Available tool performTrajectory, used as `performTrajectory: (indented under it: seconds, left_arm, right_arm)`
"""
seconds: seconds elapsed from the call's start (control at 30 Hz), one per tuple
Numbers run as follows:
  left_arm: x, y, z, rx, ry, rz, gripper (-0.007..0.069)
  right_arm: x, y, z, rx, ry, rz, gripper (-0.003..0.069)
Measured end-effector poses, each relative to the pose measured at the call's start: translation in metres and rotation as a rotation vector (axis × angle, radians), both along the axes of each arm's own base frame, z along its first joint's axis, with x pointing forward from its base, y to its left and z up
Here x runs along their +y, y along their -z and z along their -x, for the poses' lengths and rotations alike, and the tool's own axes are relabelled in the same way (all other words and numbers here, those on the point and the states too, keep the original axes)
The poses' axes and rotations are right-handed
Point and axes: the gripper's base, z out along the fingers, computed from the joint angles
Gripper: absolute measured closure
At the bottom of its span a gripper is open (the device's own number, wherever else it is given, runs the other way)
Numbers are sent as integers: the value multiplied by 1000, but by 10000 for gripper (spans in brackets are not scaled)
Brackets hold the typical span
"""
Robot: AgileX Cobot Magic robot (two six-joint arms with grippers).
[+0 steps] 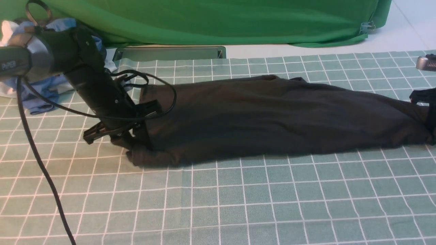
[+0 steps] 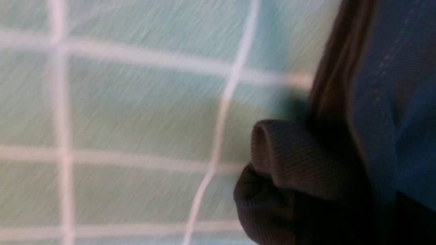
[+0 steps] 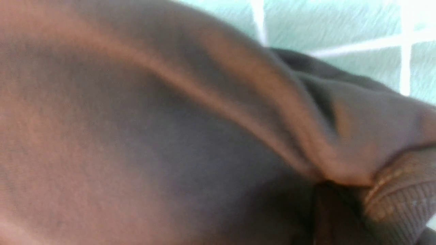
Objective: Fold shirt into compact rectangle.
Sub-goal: 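Pull the folded dark garment lengthwise by its ends to straighten it flat on the table, then fold the right end of the dark garment over onto its left end with the right gripper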
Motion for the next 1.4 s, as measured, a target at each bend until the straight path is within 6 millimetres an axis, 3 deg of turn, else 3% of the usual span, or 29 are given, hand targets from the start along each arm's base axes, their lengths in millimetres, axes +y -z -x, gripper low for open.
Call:
performTrajectory:
  seconds: [0.27,0.37,0.43,0.57,0.8,1.0,1.17,1.27,1.4]
  left_arm:
    - [7,-33,19,-25,8,-5,517]
    - [7,-29,33,8,6,-2,517]
    - [8,-21,56,70,7,-3,517]
    - [10,-19,78,83,8,-9,517]
    - [3,-21,87,39,-4,19,517]
    - [-36,-20,88,-33,84,31,517]
    - [-66,-20,94,-72,146,30,512]
    - [-75,-20,97,-67,160,29,463]
    - [-77,-20,98,-66,167,30,317]
  right_arm:
    - [13,-18,48,38,3,-13,618]
    - [17,-17,62,45,4,-14,618]
    - [19,-22,77,27,3,3,618]
    - [18,-30,90,28,5,55,618]
    - [4,-55,106,-15,57,90,618]
    - [-17,-84,127,-74,131,134,618]
    - [-19,-91,131,-83,134,156,618]
    - [-20,-94,132,-96,130,172,618]
    - [-21,-95,130,-116,117,186,618]
